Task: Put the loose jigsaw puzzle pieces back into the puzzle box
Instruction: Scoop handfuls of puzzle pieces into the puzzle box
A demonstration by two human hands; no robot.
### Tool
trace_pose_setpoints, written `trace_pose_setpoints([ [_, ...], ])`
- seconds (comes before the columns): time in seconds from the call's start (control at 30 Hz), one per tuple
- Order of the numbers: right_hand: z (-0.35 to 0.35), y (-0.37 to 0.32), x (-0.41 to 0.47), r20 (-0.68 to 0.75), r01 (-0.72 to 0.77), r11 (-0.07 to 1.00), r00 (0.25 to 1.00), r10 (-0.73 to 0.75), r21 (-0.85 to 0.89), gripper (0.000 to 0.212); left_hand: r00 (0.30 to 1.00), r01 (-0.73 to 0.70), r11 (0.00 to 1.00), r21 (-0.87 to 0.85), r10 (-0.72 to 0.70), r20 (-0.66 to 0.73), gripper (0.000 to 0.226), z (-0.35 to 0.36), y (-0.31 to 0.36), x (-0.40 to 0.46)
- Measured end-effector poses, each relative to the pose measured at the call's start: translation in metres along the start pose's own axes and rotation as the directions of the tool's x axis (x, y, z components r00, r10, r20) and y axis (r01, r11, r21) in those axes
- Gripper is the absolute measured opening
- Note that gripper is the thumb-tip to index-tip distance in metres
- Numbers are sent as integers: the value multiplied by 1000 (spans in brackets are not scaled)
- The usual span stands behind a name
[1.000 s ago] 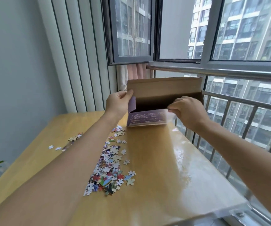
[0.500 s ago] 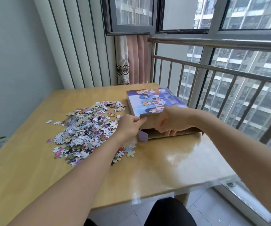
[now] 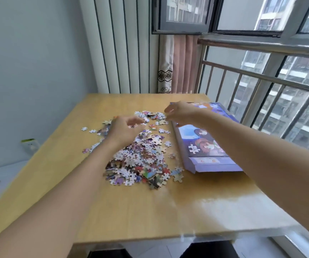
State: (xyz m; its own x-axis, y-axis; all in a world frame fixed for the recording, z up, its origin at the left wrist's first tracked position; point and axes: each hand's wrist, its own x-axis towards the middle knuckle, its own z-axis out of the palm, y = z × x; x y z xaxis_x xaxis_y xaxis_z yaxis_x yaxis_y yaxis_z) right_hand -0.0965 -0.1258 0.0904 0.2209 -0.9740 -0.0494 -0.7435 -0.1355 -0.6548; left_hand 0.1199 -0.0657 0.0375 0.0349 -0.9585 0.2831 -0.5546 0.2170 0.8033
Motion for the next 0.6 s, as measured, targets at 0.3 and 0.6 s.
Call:
trace_pose_setpoints([
  [0.3,57,8,135,137,-143,975,976,167,-168,72,912,401,838,371,-326,-248,73,-55,-135,66],
  [0.6,95,25,200,105,-177,977,976,190,-118,87,901,431,849,306,-424,-93,76,-51,-175,123],
])
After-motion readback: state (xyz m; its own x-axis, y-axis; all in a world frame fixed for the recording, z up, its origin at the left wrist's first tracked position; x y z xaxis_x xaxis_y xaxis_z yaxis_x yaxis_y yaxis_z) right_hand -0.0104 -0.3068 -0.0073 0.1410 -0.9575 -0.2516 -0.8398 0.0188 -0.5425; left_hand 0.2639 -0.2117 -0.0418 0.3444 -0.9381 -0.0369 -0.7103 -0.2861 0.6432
